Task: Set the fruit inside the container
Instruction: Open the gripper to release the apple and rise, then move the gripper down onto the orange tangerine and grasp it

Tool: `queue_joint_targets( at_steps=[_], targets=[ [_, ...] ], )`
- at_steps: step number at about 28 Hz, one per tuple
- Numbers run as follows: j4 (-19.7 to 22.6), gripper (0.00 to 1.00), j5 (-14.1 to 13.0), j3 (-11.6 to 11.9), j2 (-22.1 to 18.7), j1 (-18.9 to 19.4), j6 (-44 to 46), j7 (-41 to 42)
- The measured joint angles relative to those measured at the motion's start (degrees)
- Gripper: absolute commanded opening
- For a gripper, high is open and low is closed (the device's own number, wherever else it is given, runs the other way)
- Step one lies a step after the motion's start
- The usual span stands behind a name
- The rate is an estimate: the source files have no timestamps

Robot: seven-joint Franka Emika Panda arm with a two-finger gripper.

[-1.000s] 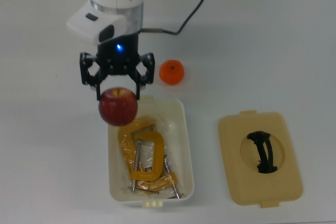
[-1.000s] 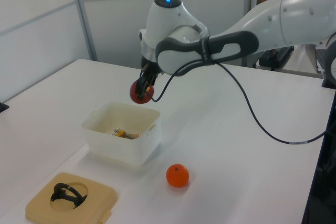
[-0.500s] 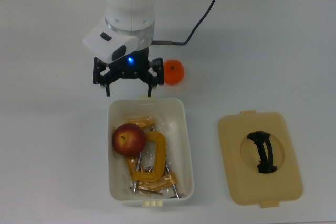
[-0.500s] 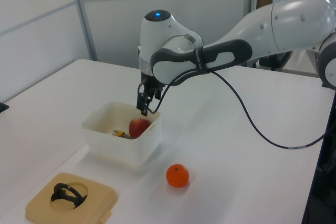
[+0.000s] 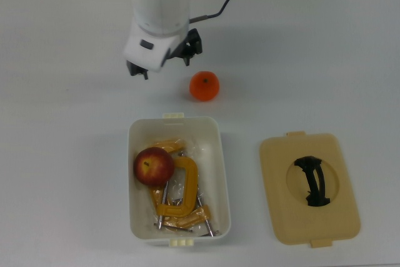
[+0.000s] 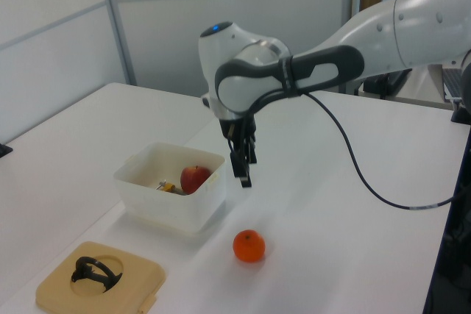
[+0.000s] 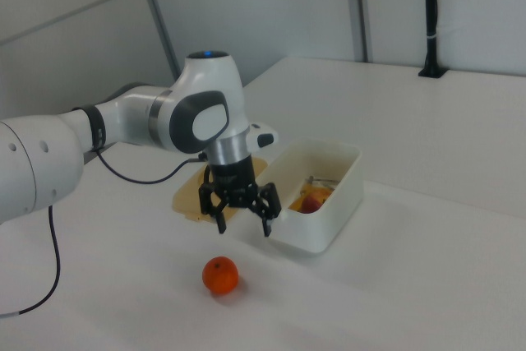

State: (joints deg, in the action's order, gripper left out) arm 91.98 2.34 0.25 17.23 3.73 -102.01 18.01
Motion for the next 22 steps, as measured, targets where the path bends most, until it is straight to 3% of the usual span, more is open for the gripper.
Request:
queue_joint_targets(
  at_steps=[10,19,22],
  targets=[
    [8.42,1.0,-0.01,-1.08,0.13,5.47,-4.77,-4.05],
    [14.34,1.0,-0.01,-1.1,0.82,7.07,-13.78,-6.63],
    [14.91,0.83,-0.01,-1.1,1.75,7.07,-15.44,-6.69]
  ],
)
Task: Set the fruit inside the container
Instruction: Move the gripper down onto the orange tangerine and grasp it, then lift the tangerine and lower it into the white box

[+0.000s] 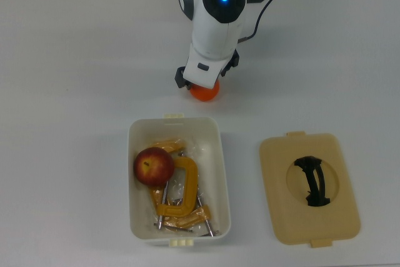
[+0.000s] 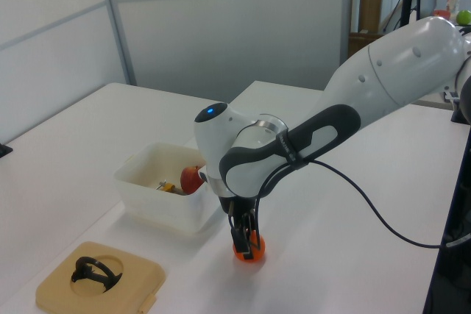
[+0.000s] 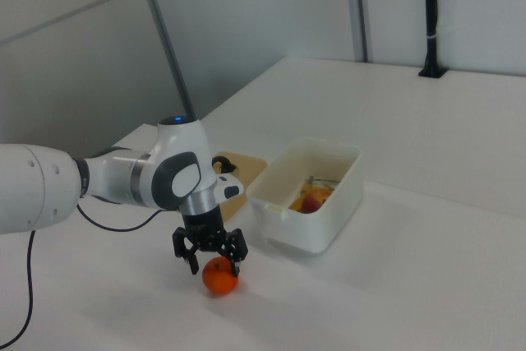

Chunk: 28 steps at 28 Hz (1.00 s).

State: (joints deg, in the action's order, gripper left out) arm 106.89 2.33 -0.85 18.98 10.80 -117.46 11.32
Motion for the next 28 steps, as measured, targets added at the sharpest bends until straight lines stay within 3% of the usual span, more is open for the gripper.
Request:
queue_joint_targets(
  at_steps=[2,4,13,23,28],
  targets=[
    [0.01,0.55,0.0,0.01,0.38,-0.02,-0.39,-0.03],
    [-0.02,0.42,0.0,0.08,0.44,-0.04,-0.42,-0.09],
    [-1.6,0.42,0.01,1.01,-1.58,-0.95,0.07,-0.18],
    [-8.8,0.42,0.0,1.14,-5.95,-4.98,0.96,-0.22],
    [-9.73,0.42,0.01,1.13,-5.57,-5.31,-7.96,-4.81]
  ],
)
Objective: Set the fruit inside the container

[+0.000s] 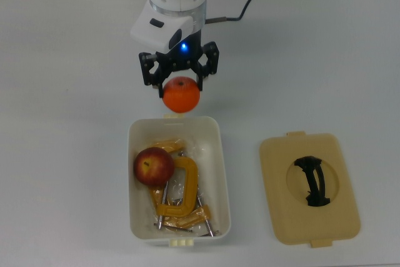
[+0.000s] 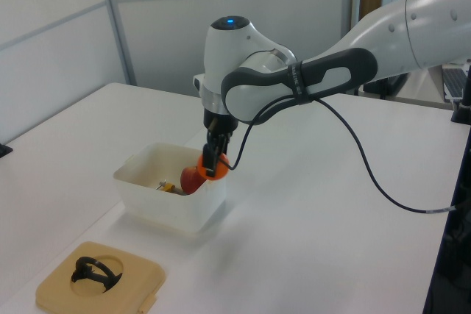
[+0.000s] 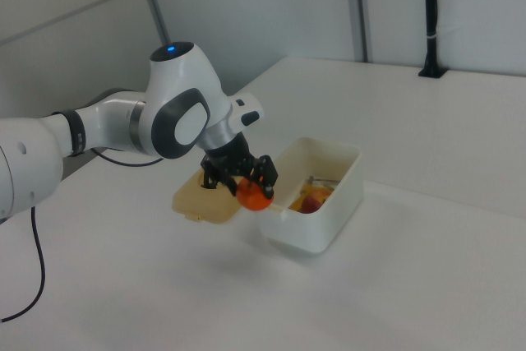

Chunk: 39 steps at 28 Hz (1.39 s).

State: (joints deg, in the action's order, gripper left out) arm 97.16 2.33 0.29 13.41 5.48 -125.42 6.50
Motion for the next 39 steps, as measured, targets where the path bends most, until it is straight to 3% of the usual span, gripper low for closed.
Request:
queue_joint_targets(
  at_steps=[8,9,10,12,18,24,31,39],
  targets=[
    [0.13,0.42,0.07,0.02,5.32,-0.26,-19.67,-10.29],
    [0.13,0.46,0.07,0.03,6.05,-0.37,-21.47,-11.25],
    [0.11,0.57,0.07,0.04,6.98,-0.55,-23.64,-12.41],
    [0.07,1.0,0.08,0.11,8.08,-0.81,-25.73,-13.36],
    [-0.38,1.0,0.08,0.62,9.04,-1.03,-27.09,-14.21],
    [-1.21,1.0,0.03,1.81,6.92,-1.13,-24.61,-15.41],
    [-1.8,1.0,-0.33,2.38,-0.04,-3.2,-8.29,-16.01],
    [-1.89,1.0,-0.35,2.3,-8.86,-2.97,13.64,-15.9]
  ],
)
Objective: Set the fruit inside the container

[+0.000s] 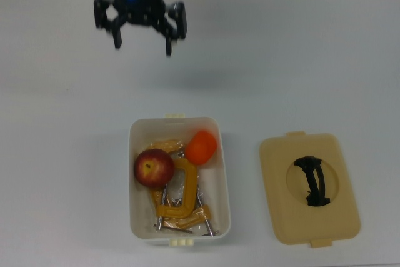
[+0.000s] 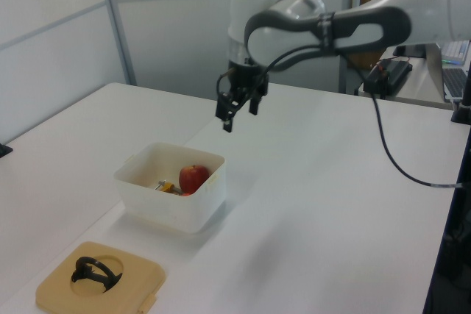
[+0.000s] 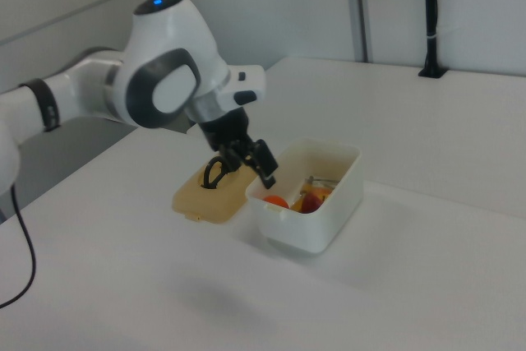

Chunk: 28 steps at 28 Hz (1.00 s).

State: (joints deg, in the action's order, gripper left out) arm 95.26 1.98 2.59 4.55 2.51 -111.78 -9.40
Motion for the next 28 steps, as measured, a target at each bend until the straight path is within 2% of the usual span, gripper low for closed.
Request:
queue_joint_targets(
  at_steps=[7,10,21,28],
  targets=[
    [0.05,1.0,-0.02,-0.13,-6.1,0.02,14.33,0.12],
    [0.17,1.0,0.03,-0.19,-6.93,0.03,16.95,0.32],
    [0.69,1.0,3.17,-0.3,-6.72,0.01,17.44,4.37],
    [0.68,1.0,3.45,-0.2,-6.78,-0.04,17.44,4.9]
  ],
)
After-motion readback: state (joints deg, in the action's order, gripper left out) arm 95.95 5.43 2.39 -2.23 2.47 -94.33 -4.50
